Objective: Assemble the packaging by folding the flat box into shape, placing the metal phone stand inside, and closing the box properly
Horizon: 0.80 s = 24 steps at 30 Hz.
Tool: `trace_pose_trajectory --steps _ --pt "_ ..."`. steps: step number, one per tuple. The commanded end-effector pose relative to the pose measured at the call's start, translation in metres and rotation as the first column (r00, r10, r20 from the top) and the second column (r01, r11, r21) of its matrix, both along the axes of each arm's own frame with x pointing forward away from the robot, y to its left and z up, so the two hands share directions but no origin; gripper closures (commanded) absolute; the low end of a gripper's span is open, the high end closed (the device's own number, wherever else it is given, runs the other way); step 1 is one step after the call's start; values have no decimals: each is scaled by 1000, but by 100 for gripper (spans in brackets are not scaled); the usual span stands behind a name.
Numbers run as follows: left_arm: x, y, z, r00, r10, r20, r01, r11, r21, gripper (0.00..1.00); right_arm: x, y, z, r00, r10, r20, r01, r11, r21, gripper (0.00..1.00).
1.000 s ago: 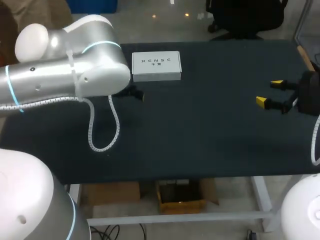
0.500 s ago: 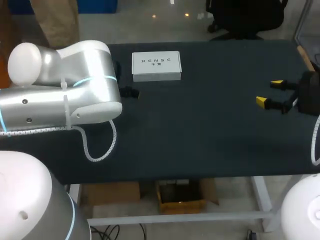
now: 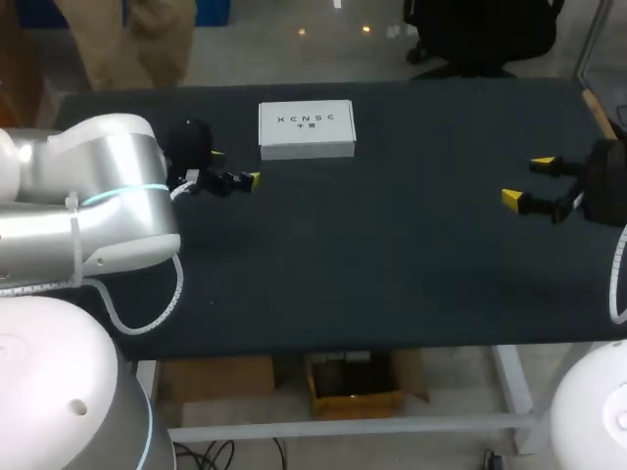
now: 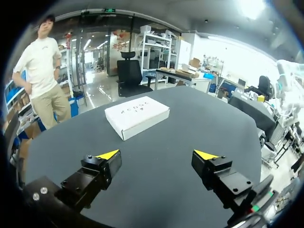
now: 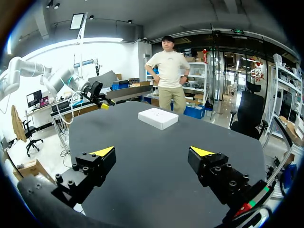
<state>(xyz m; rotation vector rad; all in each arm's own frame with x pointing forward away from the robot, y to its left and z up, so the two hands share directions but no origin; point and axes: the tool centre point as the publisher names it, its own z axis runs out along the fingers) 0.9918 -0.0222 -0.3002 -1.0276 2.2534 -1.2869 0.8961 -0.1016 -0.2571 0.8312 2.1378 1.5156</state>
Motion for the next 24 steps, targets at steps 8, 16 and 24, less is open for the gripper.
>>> trace_pose_trajectory --steps 8,16,24 --pt "-6 4 1 995 -95 7 94 991 92 0 0 -1 0 1000 2 1 -2 1000 2 0" --pt "-15 8 5 1000 -24 -1 24 998 -64 0 0 -1 0 1000 2 1 -2 1000 2 0" --pt "-23 8 -1 993 -112 39 114 993 -35 0 0 -1 0 1000 2 1 -2 1000 2 0"
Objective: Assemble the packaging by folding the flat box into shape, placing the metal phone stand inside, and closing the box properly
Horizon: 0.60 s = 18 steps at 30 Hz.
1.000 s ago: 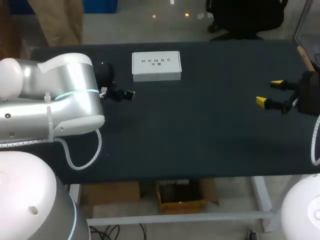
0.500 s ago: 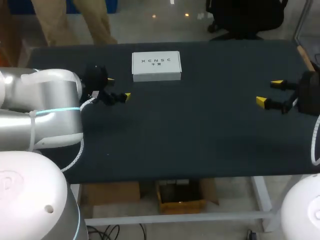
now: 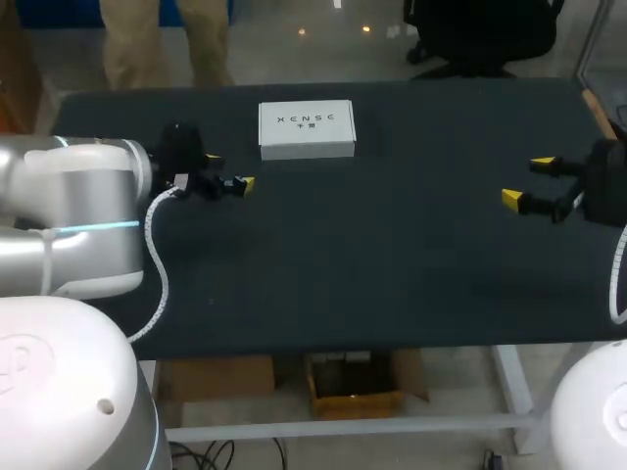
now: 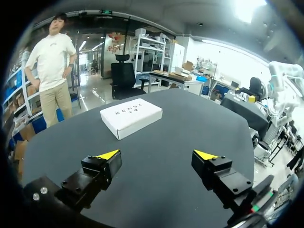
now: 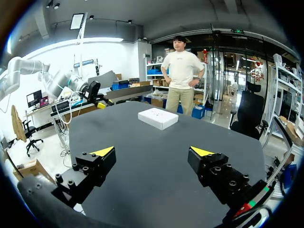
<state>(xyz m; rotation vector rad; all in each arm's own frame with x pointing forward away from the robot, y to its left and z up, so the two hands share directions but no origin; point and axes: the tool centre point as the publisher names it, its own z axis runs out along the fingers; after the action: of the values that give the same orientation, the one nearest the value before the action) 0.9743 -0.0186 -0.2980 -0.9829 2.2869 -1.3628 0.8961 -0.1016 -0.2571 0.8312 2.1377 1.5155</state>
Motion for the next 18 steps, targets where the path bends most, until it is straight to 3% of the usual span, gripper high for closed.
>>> trace_pose_trajectory --steps 1,8,11,14,16,18 --pt "-6 5 -3 996 -71 59 70 997 17 0 0 -1 0 1000 2 1 -2 1000 2 0" --pt "-12 1 3 987 -112 116 107 993 53 0 0 -1 0 1000 2 1 -2 1000 2 0" --pt "-13 -5 4 990 -107 89 104 994 41 0 0 -1 0 1000 2 1 -2 1000 2 0" --pt "-13 -12 4 995 -93 23 93 996 16 0 0 -1 0 1000 2 1 -2 1000 2 0" --pt "-11 -17 5 995 -34 -90 33 999 -10 0 0 -1 0 1000 2 1 -2 1000 2 0" --pt "-14 -22 2 996 -18 -93 18 1000 4 0 0 -1 0 1000 2 1 -2 1000 2 0"
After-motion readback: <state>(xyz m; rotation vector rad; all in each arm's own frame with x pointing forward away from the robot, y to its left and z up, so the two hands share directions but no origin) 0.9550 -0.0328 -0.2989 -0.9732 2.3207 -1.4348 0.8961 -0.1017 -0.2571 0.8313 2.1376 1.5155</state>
